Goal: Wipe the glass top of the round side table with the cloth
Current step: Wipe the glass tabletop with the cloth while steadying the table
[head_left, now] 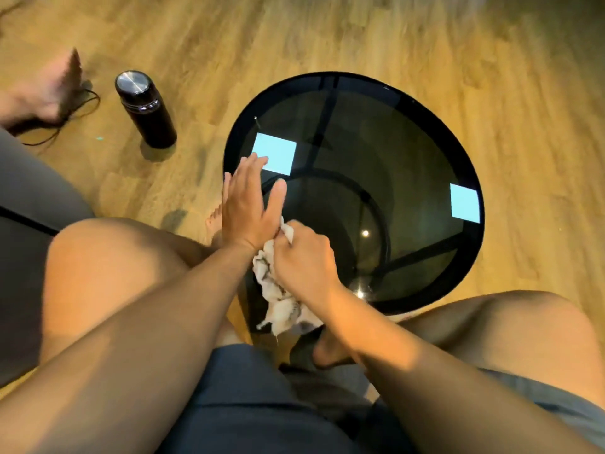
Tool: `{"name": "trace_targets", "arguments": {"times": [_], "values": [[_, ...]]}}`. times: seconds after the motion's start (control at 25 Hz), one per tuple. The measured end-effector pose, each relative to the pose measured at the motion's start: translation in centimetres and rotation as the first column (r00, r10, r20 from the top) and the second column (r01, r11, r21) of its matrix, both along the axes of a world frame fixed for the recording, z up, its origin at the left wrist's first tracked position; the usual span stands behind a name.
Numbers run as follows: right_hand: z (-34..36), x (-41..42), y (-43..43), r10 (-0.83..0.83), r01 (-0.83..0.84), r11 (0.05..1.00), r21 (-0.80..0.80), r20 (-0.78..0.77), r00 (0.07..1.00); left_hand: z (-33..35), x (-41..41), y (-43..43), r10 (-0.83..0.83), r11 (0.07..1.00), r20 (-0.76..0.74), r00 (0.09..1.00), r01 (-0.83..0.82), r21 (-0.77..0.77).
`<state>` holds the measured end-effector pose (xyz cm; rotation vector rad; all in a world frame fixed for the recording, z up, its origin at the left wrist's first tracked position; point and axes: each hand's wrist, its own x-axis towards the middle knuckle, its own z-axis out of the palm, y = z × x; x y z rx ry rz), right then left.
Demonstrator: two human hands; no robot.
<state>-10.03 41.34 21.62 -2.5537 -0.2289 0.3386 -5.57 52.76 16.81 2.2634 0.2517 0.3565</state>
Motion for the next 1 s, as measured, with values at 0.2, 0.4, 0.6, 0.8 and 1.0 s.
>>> {"name": "trace_targets", "arguments": {"times": [0.2, 0.4, 0.6, 0.8, 1.0], "values": [[0.1, -5.4, -3.1, 0.468, -0.421, 0.847, -0.323, 0.078, 0.881, 1.0, 1.0, 1.7, 0.236, 0.957, -0.032, 0.971, -0.238, -0.164], [0.2, -2.2, -12.1, 0.165, -0.147, 0.981, -0.126, 0.145, 0.976, 0.0, 1.0, 1.9, 0.234, 0.948, -0.113, 0.966, -0.253, -0.195], [-0.4, -1.2, -12.3, 0.255, -0.191, 0.920, -0.343, 0.153, 0.955, -0.2, 1.8, 1.2, 0.320, 0.823, -0.125, 0.939, -0.341, -0.454], [-2.8, 2.0, -2.5, 0.485, -0.279, 0.817, -0.504, 0.340, 0.805, -0.2, 1.5, 1.1, 0.383, 0.738, -0.153, 0.911, -0.402, -0.541], [-3.9, 6.4, 1.6, 0.520, -0.405, 0.846, -0.346, 0.368, 0.771, -0.9, 2.2, 1.8, 0.432, 0.582, -0.248, 0.867, -0.478, -0.657]]}}
